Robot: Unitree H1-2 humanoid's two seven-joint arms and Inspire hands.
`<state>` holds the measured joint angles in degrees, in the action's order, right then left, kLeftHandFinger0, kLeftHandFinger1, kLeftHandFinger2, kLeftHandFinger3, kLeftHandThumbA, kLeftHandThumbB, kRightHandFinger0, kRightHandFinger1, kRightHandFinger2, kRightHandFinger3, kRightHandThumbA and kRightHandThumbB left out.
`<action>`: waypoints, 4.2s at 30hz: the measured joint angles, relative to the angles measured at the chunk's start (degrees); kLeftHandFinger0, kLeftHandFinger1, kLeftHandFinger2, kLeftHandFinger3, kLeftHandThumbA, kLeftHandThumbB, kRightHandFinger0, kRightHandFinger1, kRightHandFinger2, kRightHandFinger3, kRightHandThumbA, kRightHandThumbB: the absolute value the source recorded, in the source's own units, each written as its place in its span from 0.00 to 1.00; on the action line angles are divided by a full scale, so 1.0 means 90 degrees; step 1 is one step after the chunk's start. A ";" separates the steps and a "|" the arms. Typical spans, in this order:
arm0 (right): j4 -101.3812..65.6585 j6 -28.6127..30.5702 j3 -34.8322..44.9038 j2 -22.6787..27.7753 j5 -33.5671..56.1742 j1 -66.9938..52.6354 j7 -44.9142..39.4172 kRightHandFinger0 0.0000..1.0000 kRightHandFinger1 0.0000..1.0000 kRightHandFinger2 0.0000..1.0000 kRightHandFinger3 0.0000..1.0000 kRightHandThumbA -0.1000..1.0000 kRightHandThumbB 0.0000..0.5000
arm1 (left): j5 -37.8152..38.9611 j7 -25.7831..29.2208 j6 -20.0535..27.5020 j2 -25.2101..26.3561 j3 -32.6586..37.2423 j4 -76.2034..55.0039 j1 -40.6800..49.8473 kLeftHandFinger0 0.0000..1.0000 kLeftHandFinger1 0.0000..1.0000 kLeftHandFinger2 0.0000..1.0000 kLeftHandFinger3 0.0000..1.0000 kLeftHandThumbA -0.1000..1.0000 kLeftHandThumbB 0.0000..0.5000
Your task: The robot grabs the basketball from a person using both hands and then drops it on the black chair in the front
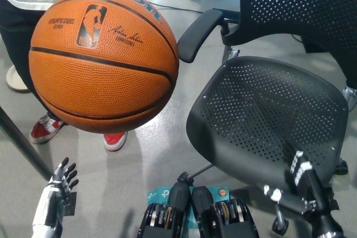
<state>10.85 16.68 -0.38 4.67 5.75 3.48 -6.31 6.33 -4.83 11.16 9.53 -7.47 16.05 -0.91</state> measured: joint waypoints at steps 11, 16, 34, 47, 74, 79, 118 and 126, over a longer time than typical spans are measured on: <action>-0.1988 -0.1112 -0.0119 -0.0145 0.1018 0.1164 -0.0141 1.00 1.00 1.00 1.00 1.00 0.75 | 0.0367 0.0035 -0.0411 0.0030 -0.0488 -0.2308 -0.0172 1.00 1.00 1.00 1.00 1.00 0.58; -0.2084 -0.1654 -0.0196 -0.0247 0.1309 0.1861 -0.0161 1.00 1.00 1.00 1.00 1.00 0.76 | 0.0721 0.0036 -0.0901 0.0309 -0.0844 -0.3133 -0.0550 1.00 1.00 1.00 1.00 1.00 0.67; -0.0793 -0.2474 0.0098 -0.0838 0.2447 0.3402 -0.0452 1.00 1.00 1.00 1.00 1.00 0.81 | 0.1282 0.0138 -0.2131 0.0678 -0.1116 -0.3722 -0.1525 1.00 1.00 1.00 1.00 1.00 0.55; -0.0441 -0.2474 0.0187 -0.1242 0.2659 0.3533 -0.0508 1.00 1.00 1.00 1.00 1.00 0.85 | 0.1229 0.0130 -0.2318 0.0620 -0.0785 -0.3728 -0.1749 1.00 1.00 1.00 1.00 1.00 0.47; 0.0303 -0.2447 0.0249 -0.1517 0.2929 0.3592 -0.0848 1.00 1.00 1.00 1.00 1.00 0.88 | 0.0879 0.0146 -0.2322 0.0314 -0.0453 -0.3698 -0.1762 1.00 1.00 1.00 1.00 1.00 0.52; 0.0484 -0.2574 0.0322 -0.1692 0.3244 0.3571 -0.1117 1.00 1.00 1.00 1.00 1.00 0.94 | 0.0886 0.0145 -0.2343 0.0318 -0.0436 -0.3698 -0.1763 1.00 1.00 1.00 1.00 1.00 0.50; 0.0855 -0.0756 -0.1113 -0.2195 0.1744 0.2570 0.0025 1.00 1.00 1.00 1.00 1.00 0.41 | 0.0100 0.0790 -0.2511 0.0097 -0.0171 -0.3381 -0.1605 1.00 1.00 1.00 1.00 1.00 0.37; 0.0969 -0.0015 -0.1334 -0.2201 0.1390 0.2570 0.0768 1.00 1.00 1.00 1.00 1.00 0.40 | -0.0659 0.0927 -0.2708 0.0578 0.0553 -0.3194 -0.1625 1.00 1.00 1.00 1.00 1.00 0.30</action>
<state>19.57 16.55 -12.39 -15.14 18.26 26.61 0.60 0.40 3.52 -13.21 14.74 -2.49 -12.70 -15.53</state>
